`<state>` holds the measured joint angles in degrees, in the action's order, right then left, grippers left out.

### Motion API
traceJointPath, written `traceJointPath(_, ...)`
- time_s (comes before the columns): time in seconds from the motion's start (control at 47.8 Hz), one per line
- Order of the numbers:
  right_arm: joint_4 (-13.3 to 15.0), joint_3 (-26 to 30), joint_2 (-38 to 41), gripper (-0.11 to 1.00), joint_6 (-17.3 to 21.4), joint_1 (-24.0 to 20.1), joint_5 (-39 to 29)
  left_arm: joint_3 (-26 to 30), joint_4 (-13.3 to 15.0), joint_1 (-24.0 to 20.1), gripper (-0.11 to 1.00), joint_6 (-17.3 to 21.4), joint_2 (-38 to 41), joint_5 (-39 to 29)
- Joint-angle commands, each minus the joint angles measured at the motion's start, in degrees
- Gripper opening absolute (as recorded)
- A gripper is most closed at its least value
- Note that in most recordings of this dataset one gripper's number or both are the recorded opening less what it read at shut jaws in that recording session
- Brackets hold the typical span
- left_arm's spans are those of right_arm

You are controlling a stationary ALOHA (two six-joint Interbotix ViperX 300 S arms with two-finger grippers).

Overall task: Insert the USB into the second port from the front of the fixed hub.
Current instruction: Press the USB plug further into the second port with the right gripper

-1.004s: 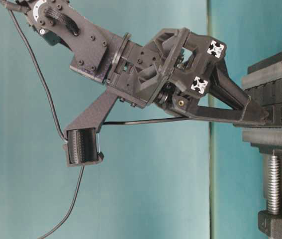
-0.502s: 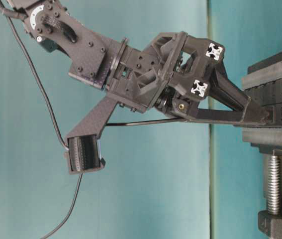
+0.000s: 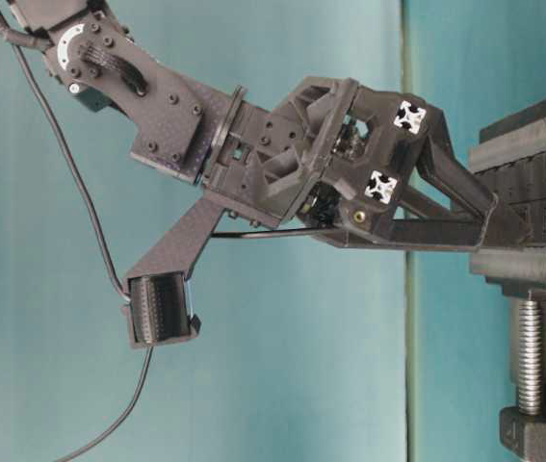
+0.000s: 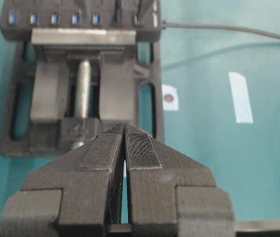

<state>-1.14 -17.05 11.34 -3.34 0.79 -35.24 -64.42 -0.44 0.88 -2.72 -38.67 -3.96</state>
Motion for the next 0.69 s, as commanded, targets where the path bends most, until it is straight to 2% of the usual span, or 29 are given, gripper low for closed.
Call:
traceJointPath(0.0, 0.0, 1.32, -1.14, 0.79, 0.44, 0.0, -0.53, 0.62, -0.18, 0.0, 0.0, -0.18, -0.26, 0.53)
traceJointPath(0.669, 0.0, -1.76, -3.87, 0.79, 0.53, -0.26, 0.0, 0.53, -0.18, 0.0, 0.0, -0.18, -0.35, 0.62)
